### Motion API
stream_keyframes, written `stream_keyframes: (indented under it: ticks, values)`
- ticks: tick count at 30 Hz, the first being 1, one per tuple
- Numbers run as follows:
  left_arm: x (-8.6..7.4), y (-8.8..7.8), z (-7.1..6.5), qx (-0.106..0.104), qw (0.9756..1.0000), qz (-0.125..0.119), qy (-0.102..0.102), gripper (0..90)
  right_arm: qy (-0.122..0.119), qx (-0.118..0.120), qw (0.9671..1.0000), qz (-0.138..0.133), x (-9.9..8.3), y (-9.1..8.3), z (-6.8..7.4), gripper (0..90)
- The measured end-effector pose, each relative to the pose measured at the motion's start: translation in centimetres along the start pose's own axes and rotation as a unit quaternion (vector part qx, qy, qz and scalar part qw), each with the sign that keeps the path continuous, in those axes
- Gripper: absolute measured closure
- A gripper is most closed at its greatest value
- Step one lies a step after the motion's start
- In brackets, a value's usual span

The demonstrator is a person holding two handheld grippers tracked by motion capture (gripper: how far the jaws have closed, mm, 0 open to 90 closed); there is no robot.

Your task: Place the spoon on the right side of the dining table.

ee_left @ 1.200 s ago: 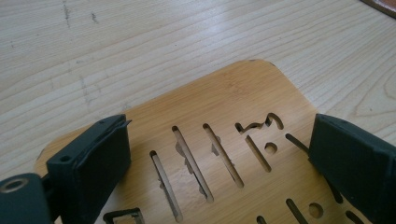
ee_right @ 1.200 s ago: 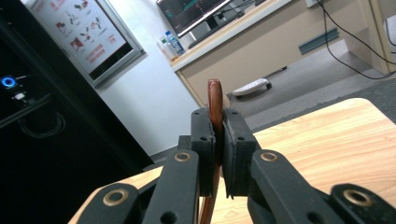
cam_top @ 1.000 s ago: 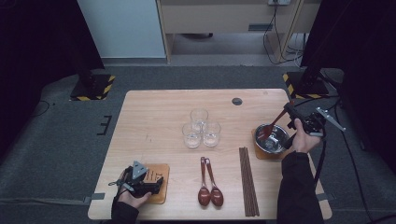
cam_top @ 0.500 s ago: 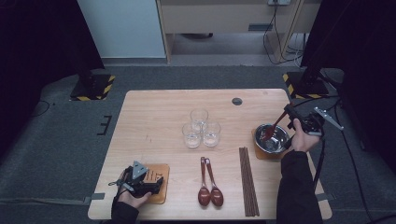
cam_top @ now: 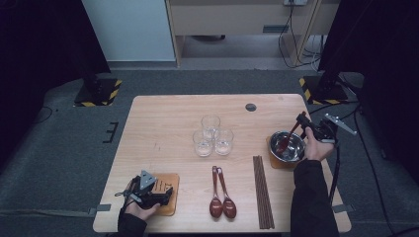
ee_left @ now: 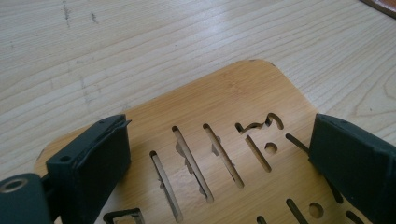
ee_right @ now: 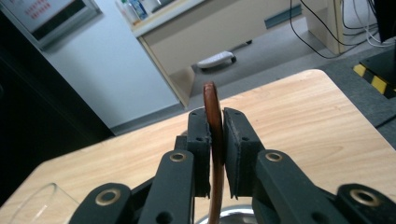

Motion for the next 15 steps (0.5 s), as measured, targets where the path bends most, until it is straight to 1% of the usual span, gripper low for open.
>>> stream_keyframes:
  ticks: [4,7,12,13,15]
  values:
    - [0.0,0.0,0.0,0.0,1.0,0.0,0.0,4.6,-0.004,-0.002,0.9998,0.017,-0.3,0.0,-0.1,79.4]
    - [0.0,0.0,0.0,0.0,1.0,0.0,0.0,4.6,-0.006,-0.001,0.9997,0.024,-0.4,0.0,-0.2,77.7]
    - [0.0,0.0,0.0,0.0,1.0,0.0,0.0,4.6,-0.015,-0.003,0.999,0.042,-0.7,-0.2,-0.2,70.5]
    - [0.0,0.0,0.0,0.0,1.0,0.0,0.0,4.6,-0.016,-0.002,0.9986,0.05,-0.9,-0.2,-0.2,67.7]
    - [0.0,0.0,0.0,0.0,1.0,0.0,0.0,4.6,-0.026,-0.005,0.9974,0.067,-1.2,-0.3,-0.3,64.7]
Point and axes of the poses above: each handheld gripper's, and its own axes: y roughly forward along the jaws, x roughly out of its top, z roughly to its left, the point moved 7 cm from there along y, roughly forward along the jaws, and after that the axes turned 2 degrees about -z, right-handed, at the moved point
